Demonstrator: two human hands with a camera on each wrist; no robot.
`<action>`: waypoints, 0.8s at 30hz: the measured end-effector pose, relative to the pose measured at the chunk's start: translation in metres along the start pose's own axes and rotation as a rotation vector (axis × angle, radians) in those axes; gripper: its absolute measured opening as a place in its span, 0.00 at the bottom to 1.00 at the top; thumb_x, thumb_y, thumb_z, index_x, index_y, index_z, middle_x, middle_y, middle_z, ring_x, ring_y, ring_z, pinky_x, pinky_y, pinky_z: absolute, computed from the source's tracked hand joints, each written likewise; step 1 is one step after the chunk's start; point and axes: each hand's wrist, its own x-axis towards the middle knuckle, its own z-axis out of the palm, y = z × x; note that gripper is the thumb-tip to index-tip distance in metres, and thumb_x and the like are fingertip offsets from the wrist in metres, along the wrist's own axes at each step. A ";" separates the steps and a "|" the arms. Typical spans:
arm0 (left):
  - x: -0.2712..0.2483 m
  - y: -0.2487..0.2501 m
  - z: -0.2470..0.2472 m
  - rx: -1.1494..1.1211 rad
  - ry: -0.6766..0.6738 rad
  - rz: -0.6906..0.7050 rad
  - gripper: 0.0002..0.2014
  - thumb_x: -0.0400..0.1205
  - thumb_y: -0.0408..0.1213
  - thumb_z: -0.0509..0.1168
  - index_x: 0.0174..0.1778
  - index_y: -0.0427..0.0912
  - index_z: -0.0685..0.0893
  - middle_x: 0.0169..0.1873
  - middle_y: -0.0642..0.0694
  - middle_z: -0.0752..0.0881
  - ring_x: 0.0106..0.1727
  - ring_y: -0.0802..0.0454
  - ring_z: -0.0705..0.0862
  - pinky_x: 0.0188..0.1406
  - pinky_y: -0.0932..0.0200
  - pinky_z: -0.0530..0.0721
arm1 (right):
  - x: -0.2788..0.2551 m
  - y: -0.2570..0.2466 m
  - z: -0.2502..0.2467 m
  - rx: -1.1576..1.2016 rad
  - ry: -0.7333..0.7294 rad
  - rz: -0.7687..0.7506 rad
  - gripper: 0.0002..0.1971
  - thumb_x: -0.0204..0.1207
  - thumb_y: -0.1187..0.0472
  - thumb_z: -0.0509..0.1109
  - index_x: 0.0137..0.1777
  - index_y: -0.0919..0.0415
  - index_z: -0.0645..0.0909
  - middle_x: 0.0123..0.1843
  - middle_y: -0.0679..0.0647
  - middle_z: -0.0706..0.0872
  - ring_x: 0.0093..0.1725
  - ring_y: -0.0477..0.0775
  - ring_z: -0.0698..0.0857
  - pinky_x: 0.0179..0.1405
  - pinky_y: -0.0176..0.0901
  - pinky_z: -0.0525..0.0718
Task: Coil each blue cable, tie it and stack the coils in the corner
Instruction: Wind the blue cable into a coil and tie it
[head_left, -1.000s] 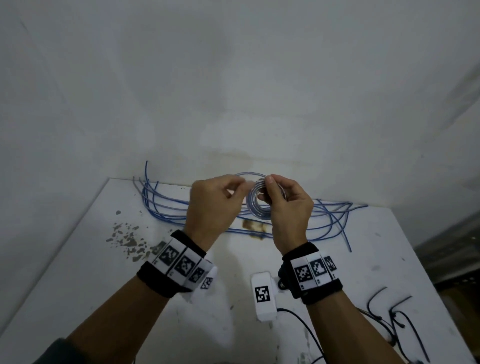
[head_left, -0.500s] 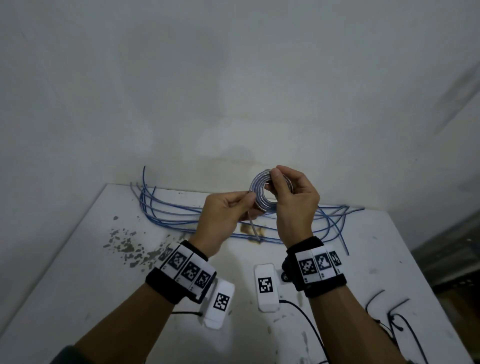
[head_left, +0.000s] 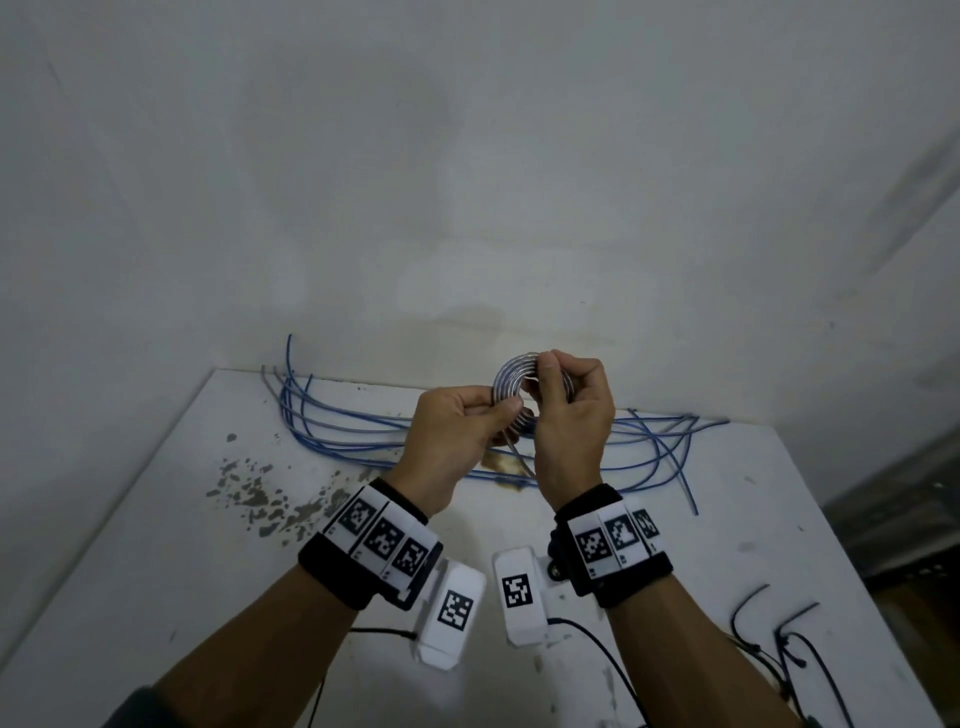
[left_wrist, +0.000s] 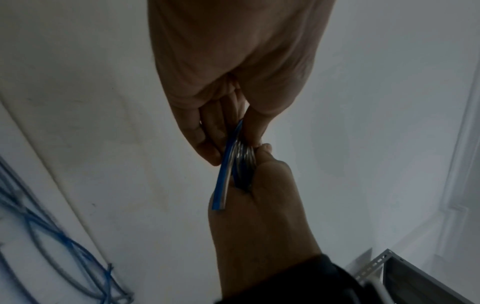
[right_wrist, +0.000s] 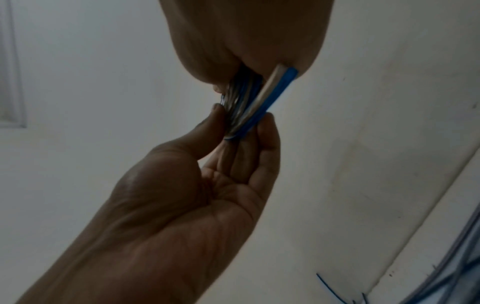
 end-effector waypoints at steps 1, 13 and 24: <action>0.002 0.002 -0.002 0.010 0.009 0.002 0.06 0.80 0.29 0.71 0.49 0.31 0.91 0.41 0.34 0.92 0.41 0.44 0.90 0.52 0.46 0.90 | -0.001 0.001 -0.001 -0.003 -0.031 0.011 0.03 0.85 0.67 0.66 0.49 0.61 0.80 0.44 0.57 0.87 0.40 0.46 0.88 0.42 0.39 0.86; 0.017 0.010 -0.019 0.037 0.157 0.142 0.05 0.81 0.25 0.70 0.47 0.28 0.90 0.38 0.35 0.92 0.36 0.43 0.88 0.44 0.51 0.91 | -0.003 -0.005 -0.037 -0.359 -0.530 0.267 0.27 0.69 0.64 0.83 0.67 0.66 0.79 0.47 0.59 0.93 0.45 0.61 0.93 0.49 0.65 0.90; 0.012 -0.009 0.005 -0.037 0.233 0.245 0.06 0.81 0.27 0.70 0.43 0.40 0.91 0.38 0.40 0.93 0.42 0.41 0.92 0.43 0.53 0.90 | -0.012 -0.001 -0.026 0.023 -0.032 0.108 0.09 0.74 0.72 0.77 0.54 0.69 0.86 0.35 0.58 0.90 0.32 0.53 0.87 0.35 0.40 0.88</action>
